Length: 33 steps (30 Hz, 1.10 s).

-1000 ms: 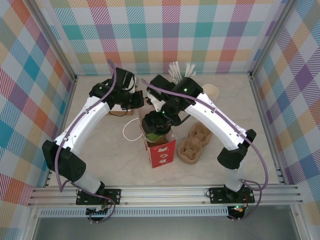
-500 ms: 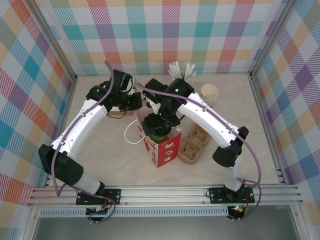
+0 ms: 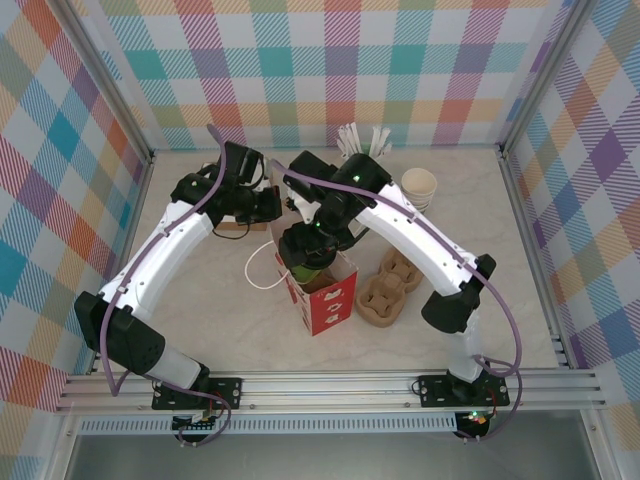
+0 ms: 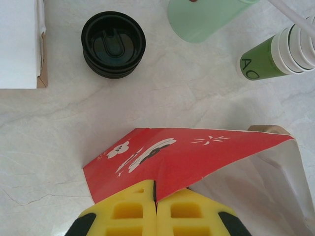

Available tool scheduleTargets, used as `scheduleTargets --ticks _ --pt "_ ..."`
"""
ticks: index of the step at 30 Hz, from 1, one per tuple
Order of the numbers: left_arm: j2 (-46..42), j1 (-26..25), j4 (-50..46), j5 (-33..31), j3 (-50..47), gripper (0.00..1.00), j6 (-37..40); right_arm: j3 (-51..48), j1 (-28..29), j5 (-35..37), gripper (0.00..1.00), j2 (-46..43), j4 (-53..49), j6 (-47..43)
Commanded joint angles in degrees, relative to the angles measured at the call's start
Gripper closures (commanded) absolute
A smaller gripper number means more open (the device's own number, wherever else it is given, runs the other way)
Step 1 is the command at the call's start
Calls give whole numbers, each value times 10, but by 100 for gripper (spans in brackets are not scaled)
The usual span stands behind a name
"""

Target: Pack the takeout coffee

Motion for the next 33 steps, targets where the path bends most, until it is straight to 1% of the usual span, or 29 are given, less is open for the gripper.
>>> scheduleTargets --ticks 1,5,14,18,21,27,33 --pt "-3 -5 2 -3 -8 99 -15 29 8 -4 26 2 -26 -4" --pt "1 -5 1 -7 -8 99 -17 47 10 8 26 8 -41 -5" --pt "-1 -6 0 -6 -9 99 -18 34 17 -10 26 26 -36 -2" --pt "-2 -6 -1 -7 -10 99 -18 30 19 -7 26 31 -45 -2" --pt "-3 -6 0 -9 -12 99 -18 28 19 12 26 32 -60 0" --pt "-5 -6 2 -6 -18 98 -10 30 20 86 25 33 -101 7" --pt "-16 -6 9 -1 -24 98 -2 -1 18 98 25 30 -100 7"
